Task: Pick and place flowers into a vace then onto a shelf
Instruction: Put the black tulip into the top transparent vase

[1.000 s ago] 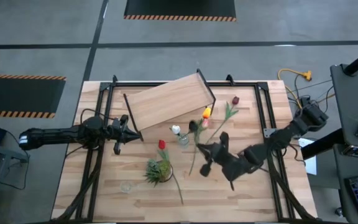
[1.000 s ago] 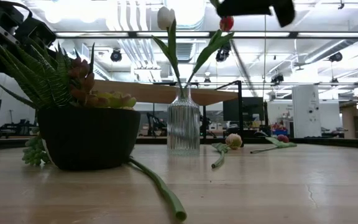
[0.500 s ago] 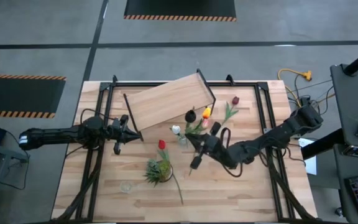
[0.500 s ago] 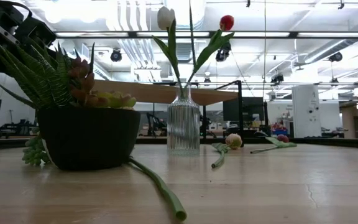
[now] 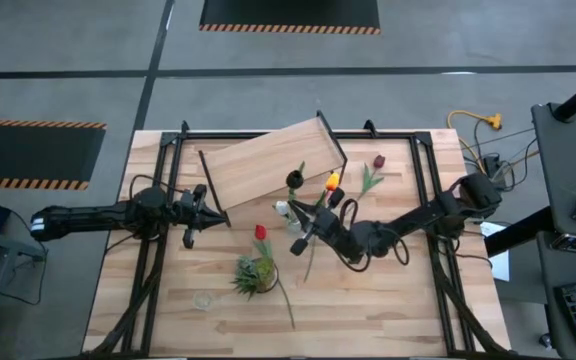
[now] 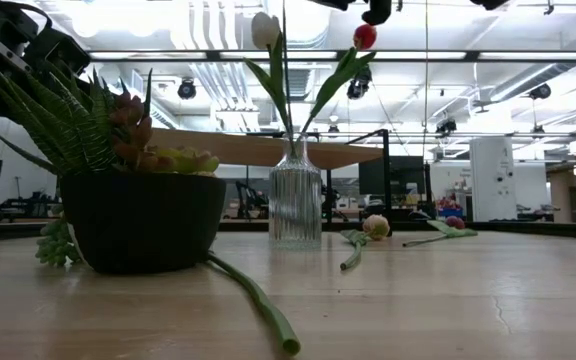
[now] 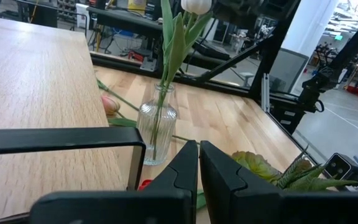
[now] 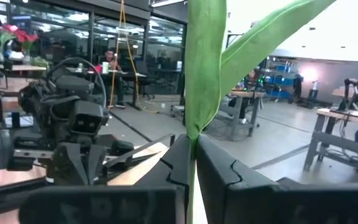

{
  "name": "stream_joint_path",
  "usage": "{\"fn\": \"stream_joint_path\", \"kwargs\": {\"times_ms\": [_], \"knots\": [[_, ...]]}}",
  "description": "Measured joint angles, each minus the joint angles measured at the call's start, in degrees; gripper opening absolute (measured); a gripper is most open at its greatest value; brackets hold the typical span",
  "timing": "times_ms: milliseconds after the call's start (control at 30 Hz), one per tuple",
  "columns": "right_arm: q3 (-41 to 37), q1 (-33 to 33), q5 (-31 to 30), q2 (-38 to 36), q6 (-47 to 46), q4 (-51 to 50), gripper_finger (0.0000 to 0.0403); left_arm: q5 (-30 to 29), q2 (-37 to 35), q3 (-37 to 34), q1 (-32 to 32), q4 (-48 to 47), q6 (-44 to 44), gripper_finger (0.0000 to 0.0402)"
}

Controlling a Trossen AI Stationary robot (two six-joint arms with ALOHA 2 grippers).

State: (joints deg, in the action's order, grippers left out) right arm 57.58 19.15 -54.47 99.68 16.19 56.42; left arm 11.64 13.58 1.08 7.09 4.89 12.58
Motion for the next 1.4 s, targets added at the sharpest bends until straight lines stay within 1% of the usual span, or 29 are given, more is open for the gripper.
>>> {"fn": "stream_joint_path", "kwargs": {"times_ms": [200, 400, 500, 667, 967, 1167, 1300, 1400], "knots": [[0.00, -0.02, 0.12, -0.61, -0.41, 0.11, 0.0011, 0.02, 0.00, 0.00, 0.00, 0.00, -0.02, 0.0001], [-0.41, 0.07, 0.41, -0.17, -1.33, -1.80, 0.0011, 0.00, 0.00, 0.00, 0.00, 0.00, -0.02, 0.0001], [-1.17, -0.02, 0.39, -0.03, -5.83, -4.33, 0.0011, 0.01, 0.00, 0.00, -0.01, 0.00, -0.02, 0.0001], [-3.04, -0.04, 0.39, -0.04, -8.19, -4.20, 0.0011, 0.00, 0.00, 0.00, -0.02, 0.00, -0.02, 0.0001], [-8.87, -0.08, 0.58, -0.04, -16.58, -4.40, 0.0011, 0.00, 0.00, 0.00, -0.01, 0.00, -0.02, 0.0001], [-11.68, -0.19, 2.30, -0.04, -21.60, -4.49, 0.0011, 0.00, 0.00, 0.00, -0.02, 0.00, -0.02, 0.0001], [-11.21, -0.31, 2.26, -0.04, -21.28, -4.39, 0.0012, 0.00, 0.00, 0.00, -0.02, 0.00, -0.02, 0.0001], [-10.43, -0.32, 2.06, -0.04, -19.77, -4.34, 0.0028, 0.00, 0.00, 0.00, -0.01, 0.00, -0.02, 0.0001]]}}
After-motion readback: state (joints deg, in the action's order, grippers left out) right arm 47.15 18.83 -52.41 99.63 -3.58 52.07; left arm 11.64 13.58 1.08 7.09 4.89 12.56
